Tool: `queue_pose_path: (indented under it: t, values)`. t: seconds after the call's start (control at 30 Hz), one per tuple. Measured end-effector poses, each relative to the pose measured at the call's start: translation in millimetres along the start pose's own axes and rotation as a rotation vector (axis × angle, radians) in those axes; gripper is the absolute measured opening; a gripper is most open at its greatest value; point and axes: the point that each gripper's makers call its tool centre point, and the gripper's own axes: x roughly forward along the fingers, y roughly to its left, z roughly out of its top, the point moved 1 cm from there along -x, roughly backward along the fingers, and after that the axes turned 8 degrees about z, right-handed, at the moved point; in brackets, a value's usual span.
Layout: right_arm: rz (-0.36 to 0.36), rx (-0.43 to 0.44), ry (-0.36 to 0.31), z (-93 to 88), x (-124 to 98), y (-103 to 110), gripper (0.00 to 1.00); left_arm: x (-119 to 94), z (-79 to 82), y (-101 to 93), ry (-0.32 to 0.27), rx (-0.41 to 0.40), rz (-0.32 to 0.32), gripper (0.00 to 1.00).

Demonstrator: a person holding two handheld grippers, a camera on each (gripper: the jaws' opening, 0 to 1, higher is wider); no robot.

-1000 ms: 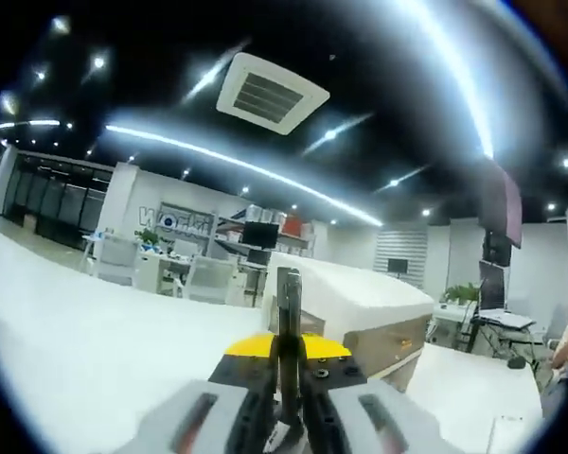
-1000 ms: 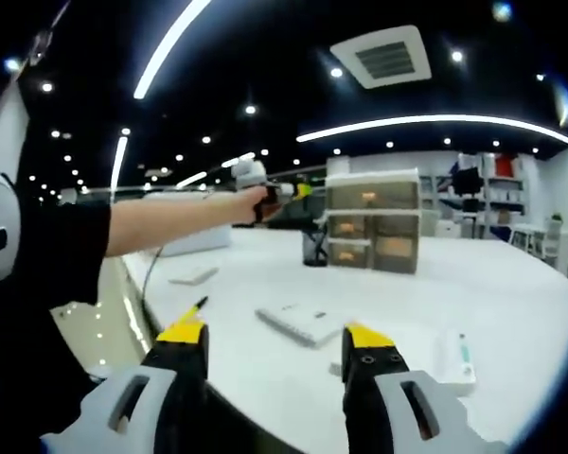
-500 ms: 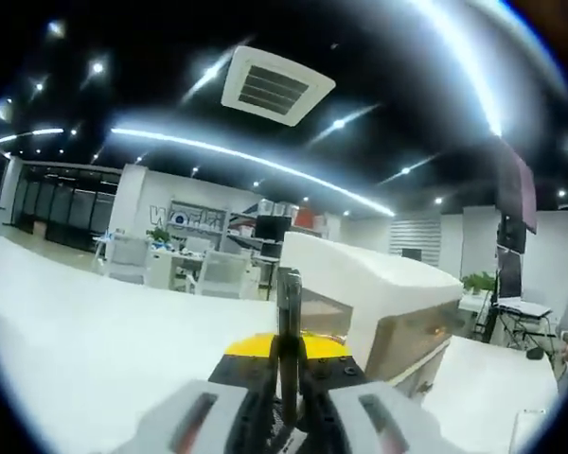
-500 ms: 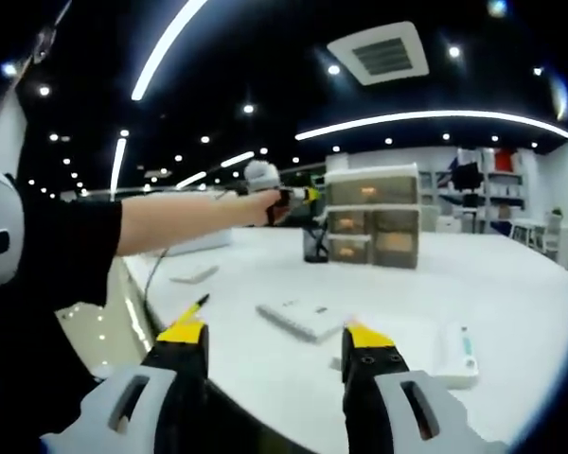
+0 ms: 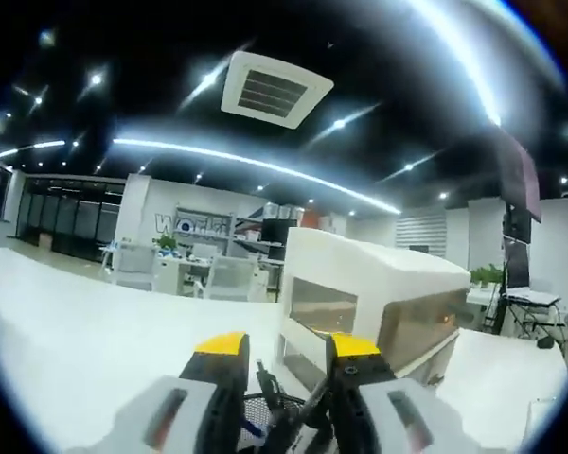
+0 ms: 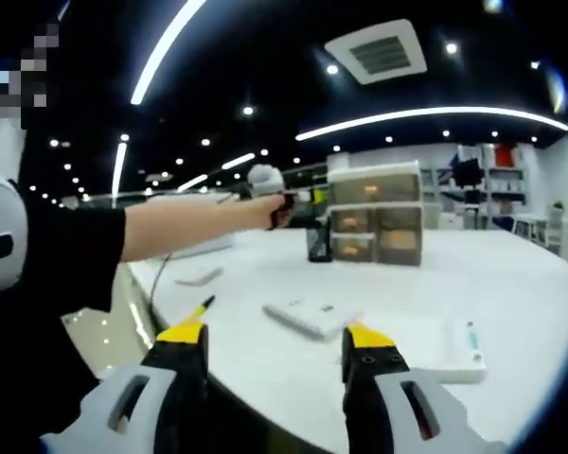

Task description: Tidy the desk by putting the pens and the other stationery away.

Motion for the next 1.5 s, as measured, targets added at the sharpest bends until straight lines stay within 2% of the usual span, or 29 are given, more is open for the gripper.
queue_pose_path:
  t: [0.23,0.37,0.5,0.57,0.73,0.93,1.07,1.13,1.2,1.5]
  values:
    - [0.02,0.004,-0.004,0.1,7,2,0.54,-11,3.7,1.6,0.006,-0.009,-0.03,0.44]
    - [0.03,0.005,-0.006,-0.1,11,3,0.54,-26,9.2,4.8,-0.002,-0.032,-0.004,0.46]
    - [0.035,0.006,-0.003,-1.4,13,5,0.54,-41,10.6,0.7,0.006,-0.052,-0.025,0.49]
    - [0.035,0.006,-0.005,-1.1,12,5,0.54,-51,9.8,-3.0,0.01,-0.052,-0.05,0.5]
    - [0.037,0.009,-0.007,-0.4,12,3,0.54,-85,8.7,-23.4,0.009,-0.07,-0.161,0.49]
    - [0.042,0.009,-0.013,3.0,15,1,0.54,-129,17.8,-37.3,-0.032,-0.057,-0.239,0.49]
    - [0.053,0.009,-0.007,3.5,19,1,0.54,-153,21.1,-41.8,-0.055,-0.014,-0.268,0.5]
    - [0.057,0.007,-0.005,4.1,20,2,0.54,-161,15.8,-38.4,-0.022,0.016,-0.271,0.51]
    - [0.06,0.002,-0.003,5.0,21,3,0.54,-176,14.5,-41.3,-0.025,0.012,-0.287,0.53]
    - [0.057,0.005,-0.012,7.0,18,2,0.54,-222,8.7,-40.7,-0.058,0.016,-0.328,0.57]
